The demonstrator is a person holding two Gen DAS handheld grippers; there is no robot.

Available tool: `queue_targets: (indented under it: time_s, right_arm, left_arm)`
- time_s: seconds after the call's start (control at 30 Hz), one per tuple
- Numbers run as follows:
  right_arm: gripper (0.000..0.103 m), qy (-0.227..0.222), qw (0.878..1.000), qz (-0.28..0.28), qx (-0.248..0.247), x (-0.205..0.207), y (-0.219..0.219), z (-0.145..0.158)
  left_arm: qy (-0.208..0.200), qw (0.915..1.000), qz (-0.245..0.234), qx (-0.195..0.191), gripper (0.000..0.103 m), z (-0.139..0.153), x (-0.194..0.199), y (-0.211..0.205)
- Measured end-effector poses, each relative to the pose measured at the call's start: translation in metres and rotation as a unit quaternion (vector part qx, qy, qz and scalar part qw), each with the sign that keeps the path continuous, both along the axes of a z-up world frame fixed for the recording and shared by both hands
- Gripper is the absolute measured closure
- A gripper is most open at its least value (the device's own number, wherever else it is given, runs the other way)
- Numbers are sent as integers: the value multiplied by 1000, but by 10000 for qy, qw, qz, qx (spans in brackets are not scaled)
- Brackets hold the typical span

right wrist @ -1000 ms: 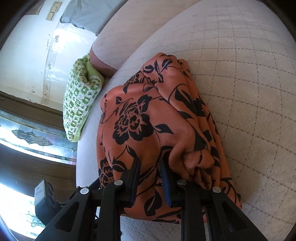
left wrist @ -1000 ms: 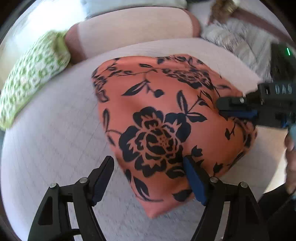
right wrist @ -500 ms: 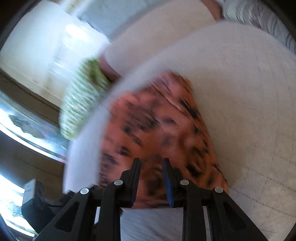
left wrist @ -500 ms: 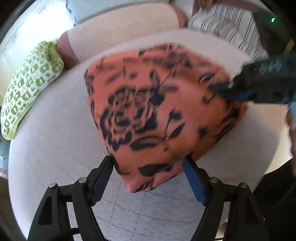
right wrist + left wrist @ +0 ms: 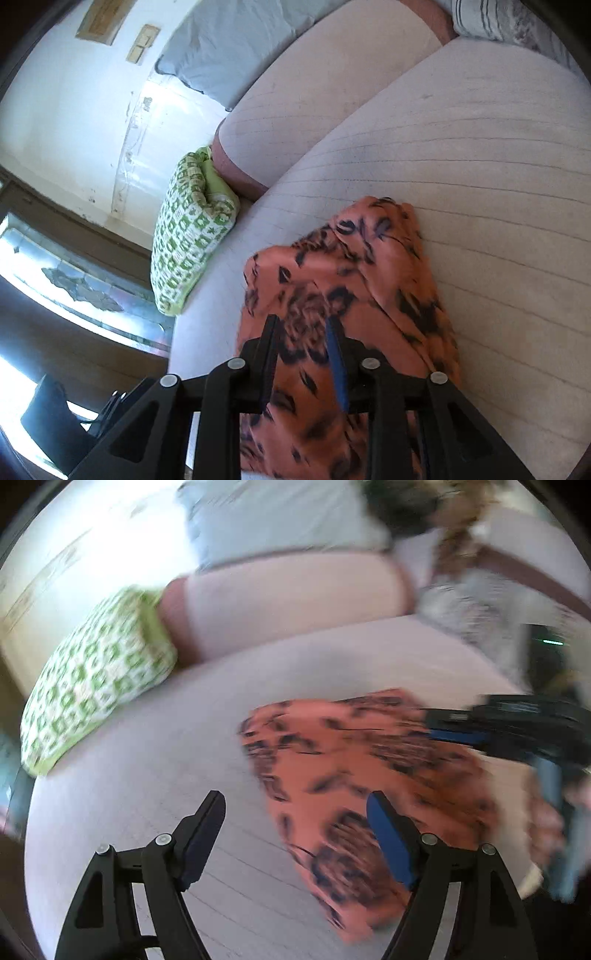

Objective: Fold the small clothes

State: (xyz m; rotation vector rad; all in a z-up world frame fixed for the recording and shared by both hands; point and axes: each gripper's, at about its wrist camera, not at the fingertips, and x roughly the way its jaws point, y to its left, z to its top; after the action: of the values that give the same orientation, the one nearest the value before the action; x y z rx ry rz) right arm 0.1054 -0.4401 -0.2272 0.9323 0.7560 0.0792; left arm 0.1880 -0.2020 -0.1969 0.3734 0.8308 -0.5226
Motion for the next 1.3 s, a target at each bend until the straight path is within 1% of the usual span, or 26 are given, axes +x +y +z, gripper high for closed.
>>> queue_targets:
  time_s: [0.03,0.1,0.17,0.2,0.3,0.33,0.37,0.43,0.5,0.57,0.67,0.73,0.77,0.83,0.9,0.93,0.97,1.0,1.03,1.07,1.1,1.13,1.2,1.27,1.3]
  right_arm:
    - [74,23,10000,-25,47,8,0,0]
    - [74,19,9999,-88,134,22,-2,-3]
    - [74,102,9997,-156,180,33,-3,-10]
    - [74,183,9994,-217,218,39,-5,-15]
    - [74,396,9980,-312,377,51,-11,-30]
    - [74,543,9969,-379,421,55,-14,-37]
    - [73,731,9956,-407,410,58,-16,-47]
    - [73,910,9951,-298,259,65,-15,-56]
    - [73,846,9961,-218,107,65,-13,-56]
    - [73,732,9971,-195,20,60,-10,-50]
    - [73,490,9985,-253,1,37,-11,-35]
    - [73,403,9990,-196,21,20,-13,-25]
    - [73,375,9992,-156,5,9,-13,-21]
    - [73,301,9995,-107,-68,-13,-10,-13]
    - [72,250,9996,-83,-66,-32,-6,-8]
    - [72,258,9996,-69,-72,-40,-2,-8]
    - [72,260,9996,-62,-76,-45,-1,-9]
    - [72,293,9995,-76,-74,-52,2,-12]
    - [72,357,9993,-91,-69,-57,4,-16]
    - [71,486,9988,-85,-41,-62,6,-22]
    - [71,635,9980,-72,12,-65,9,-30]
    - [71,684,9976,-78,48,-67,10,-34]
    - [71,628,9979,-118,-76,-69,13,-35]
    - [71,649,9977,-62,-175,-71,14,-30]
    - [71,621,9979,-82,-144,-73,13,-28]
  left_arm:
    - [168,9997,175,61,24,-10,18,-3]
    - [352,9983,414,209,24,-28,39,-7]
    - [462,9969,464,435,24,-49,55,-17]
    - [500,9964,488,474,24,-57,59,-19]
    - [791,9946,524,417,23,-79,68,-25]
    - [893,9937,581,337,23,-85,72,-23]
    - [983,9928,653,221,21,-90,74,-22]
    - [1127,9906,774,45,18,-98,78,-18]
    - [1240,9887,842,-14,17,-96,80,-15]
    - [1231,9880,933,8,18,-85,74,-11]
    - [855,9934,760,16,18,-60,49,-5]
    - [600,9964,590,-56,18,-41,24,3]
    - [512,9975,461,-161,18,-32,9,9]
    - [446,9984,214,-261,18,-26,-11,14]
    - [438,9988,49,-194,18,-28,-30,16]
    - [505,9986,-34,-123,18,-35,-37,16]
    - [577,9983,-116,-31,18,-43,-41,13]
    - [689,9973,-188,187,18,-59,-45,8]
    - [771,9963,-209,325,18,-71,-49,5]
    - [833,9958,-201,331,17,-80,-48,7]
    - [885,9959,-119,127,17,-84,-46,11]
    - [1020,9947,15,-80,17,-83,-44,17]
    - [1153,9931,74,-196,17,-79,-41,21]
    - [997,9948,19,-192,18,-68,-46,24]
    - [801,9966,-18,-195,18,-59,-50,27]
